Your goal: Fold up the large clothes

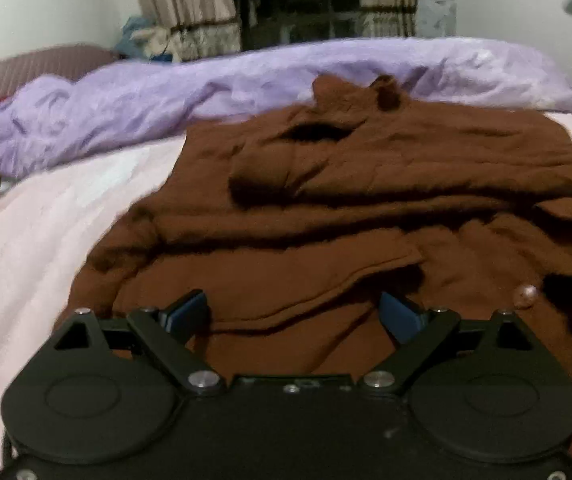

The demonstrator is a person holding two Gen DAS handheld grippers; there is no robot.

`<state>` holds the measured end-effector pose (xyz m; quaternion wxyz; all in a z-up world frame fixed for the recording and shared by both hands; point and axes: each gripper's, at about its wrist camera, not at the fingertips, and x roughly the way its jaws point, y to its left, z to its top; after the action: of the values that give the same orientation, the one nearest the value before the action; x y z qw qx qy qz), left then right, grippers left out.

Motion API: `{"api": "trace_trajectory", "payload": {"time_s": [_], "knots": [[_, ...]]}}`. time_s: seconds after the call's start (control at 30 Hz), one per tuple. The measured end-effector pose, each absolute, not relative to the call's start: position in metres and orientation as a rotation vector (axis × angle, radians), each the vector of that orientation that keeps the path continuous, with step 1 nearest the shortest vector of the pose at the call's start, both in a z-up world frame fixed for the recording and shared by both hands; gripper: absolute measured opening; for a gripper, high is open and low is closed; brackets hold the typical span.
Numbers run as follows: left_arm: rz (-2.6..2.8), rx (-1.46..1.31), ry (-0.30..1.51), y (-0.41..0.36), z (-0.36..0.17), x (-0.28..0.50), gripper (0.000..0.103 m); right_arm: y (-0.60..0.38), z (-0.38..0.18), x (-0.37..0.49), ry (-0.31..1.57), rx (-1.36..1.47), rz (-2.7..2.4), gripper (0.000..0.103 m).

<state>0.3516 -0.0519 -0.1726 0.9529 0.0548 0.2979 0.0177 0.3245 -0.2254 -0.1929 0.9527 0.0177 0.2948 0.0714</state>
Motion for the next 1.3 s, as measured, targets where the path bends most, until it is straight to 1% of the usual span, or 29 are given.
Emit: {"api": "trace_trajectory", "payload": {"time_s": [0.23,0.3,0.37,0.4,0.43,0.47,0.5,0.53,0.57,0.63,0.7,0.8,0.83,0.87,0.97,1.13,1.17,1.2,1.23,1.27,1.3], "knots": [[0.046,0.146,0.598,-0.044,-0.171,0.352,0.097,-0.257,-0.193,0.314,0.585,0.051,0.147,0.07],[0.086,0.202,0.599,-0.037,-0.169,0.344,0.097,-0.269,-0.188,0.306,0.58,0.094,0.163,0.071],[0.135,0.246,0.572,-0.023,-0.159,0.32,0.094,-0.286,-0.176,0.291,0.556,0.092,0.109,0.068],[0.148,0.256,0.552,-0.012,-0.153,0.307,0.095,-0.295,-0.171,0.281,0.536,0.085,0.077,0.068],[0.162,0.248,0.546,0.002,-0.147,0.296,0.095,-0.305,-0.165,0.271,0.52,0.089,0.043,0.069],[0.173,0.232,0.553,0.017,-0.144,0.287,0.094,-0.315,-0.161,0.262,0.513,0.099,0.011,0.075],[0.181,0.213,0.577,0.034,-0.142,0.279,0.094,-0.329,-0.158,0.251,0.513,0.114,-0.016,0.078],[0.182,0.191,0.619,0.051,-0.143,0.273,0.094,-0.338,-0.159,0.243,0.522,0.116,-0.027,0.085],[0.174,0.174,0.664,0.063,-0.145,0.268,0.094,-0.345,-0.162,0.238,0.535,0.112,-0.04,0.087],[0.127,0.141,0.745,0.083,-0.15,0.26,0.094,-0.356,-0.174,0.229,0.585,0.089,-0.072,0.088],[0.083,0.109,0.765,0.089,-0.155,0.252,0.094,-0.361,-0.189,0.226,0.636,0.084,-0.1,0.088],[0.044,0.114,0.81,0.084,-0.165,0.254,0.094,-0.359,-0.197,0.22,0.621,0.1,-0.092,0.09],[0.045,0.108,0.803,0.082,-0.165,0.254,0.094,-0.357,-0.198,0.221,0.628,0.088,-0.09,0.094],[0.041,0.098,0.801,0.081,-0.164,0.254,0.094,-0.355,-0.197,0.222,0.633,0.066,-0.091,0.095],[0.004,0.09,0.812,0.076,-0.166,0.26,0.094,-0.354,-0.195,0.224,0.636,0.034,-0.129,0.097],[-0.022,0.064,0.789,0.074,-0.168,0.259,0.088,-0.366,-0.198,0.233,0.629,0.075,-0.186,0.098],[-0.025,0.07,0.78,0.073,-0.169,0.258,0.078,-0.37,-0.2,0.235,0.638,0.093,-0.191,0.101],[-0.036,0.063,0.77,0.073,-0.168,0.257,0.064,-0.376,-0.204,0.238,0.661,0.121,-0.192,0.103],[-0.073,0.042,0.762,0.072,-0.165,0.254,0.034,-0.382,-0.207,0.242,0.684,0.147,-0.194,0.103],[-0.077,0.049,0.749,0.07,-0.164,0.254,0.019,-0.383,-0.207,0.241,0.683,0.14,-0.185,0.103],[-0.055,0.088,0.742,0.065,-0.162,0.253,0.017,-0.382,-0.205,0.24,0.684,0.127,-0.169,0.103]]}}
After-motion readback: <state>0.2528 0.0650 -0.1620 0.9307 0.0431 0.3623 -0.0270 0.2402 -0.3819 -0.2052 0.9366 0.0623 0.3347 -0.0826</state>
